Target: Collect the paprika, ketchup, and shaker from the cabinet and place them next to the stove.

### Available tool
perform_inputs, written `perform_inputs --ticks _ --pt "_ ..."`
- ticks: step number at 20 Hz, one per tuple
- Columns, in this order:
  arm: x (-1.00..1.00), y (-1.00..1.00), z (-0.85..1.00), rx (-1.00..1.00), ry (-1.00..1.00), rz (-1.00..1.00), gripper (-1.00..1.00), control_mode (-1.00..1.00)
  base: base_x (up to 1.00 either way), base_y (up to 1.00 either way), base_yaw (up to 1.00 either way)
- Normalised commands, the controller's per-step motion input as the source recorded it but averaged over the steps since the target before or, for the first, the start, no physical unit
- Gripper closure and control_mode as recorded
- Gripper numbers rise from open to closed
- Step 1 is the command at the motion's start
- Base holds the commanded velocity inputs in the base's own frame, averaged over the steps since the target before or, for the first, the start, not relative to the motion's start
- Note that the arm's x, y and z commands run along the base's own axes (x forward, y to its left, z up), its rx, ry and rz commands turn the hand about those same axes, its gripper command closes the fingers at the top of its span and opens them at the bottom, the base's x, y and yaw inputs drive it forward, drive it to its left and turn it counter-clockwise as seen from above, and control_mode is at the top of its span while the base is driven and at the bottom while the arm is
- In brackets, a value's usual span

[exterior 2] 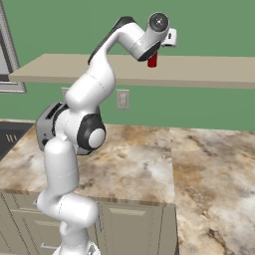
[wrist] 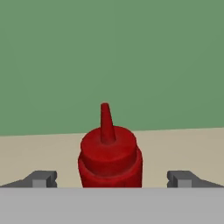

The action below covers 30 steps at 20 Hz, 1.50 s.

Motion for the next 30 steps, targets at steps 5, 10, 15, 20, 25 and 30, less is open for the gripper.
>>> perform_inputs --ticks 5,10,15,20,25,30 --pt "0.18 0.0 -0.05 0.0 0.02 0.02 -1.0 -1.0 0.0 0.0 0.0" --pt "0.12 0.02 -0.11 0.0 0.03 0.02 1.0 -1.0 0.0 0.0 0.0" --pt "0.09 0.0 -0.03 0.0 0.01 0.02 1.0 -1.0 0.0 0.0 0.0" --pt "0.0 0.01 0.0 0.0 0.0 0.02 1.0 -1.0 0.0 0.0 0.0" --pt "-0.21 0.0 0.0 0.0 -0.02 0.01 1.0 -1.0 0.0 0.0 0.0" --pt "-0.56 0.01 0.0 0.01 -0.1 0.0 1.0 -1.0 0.0 0.0 0.0"
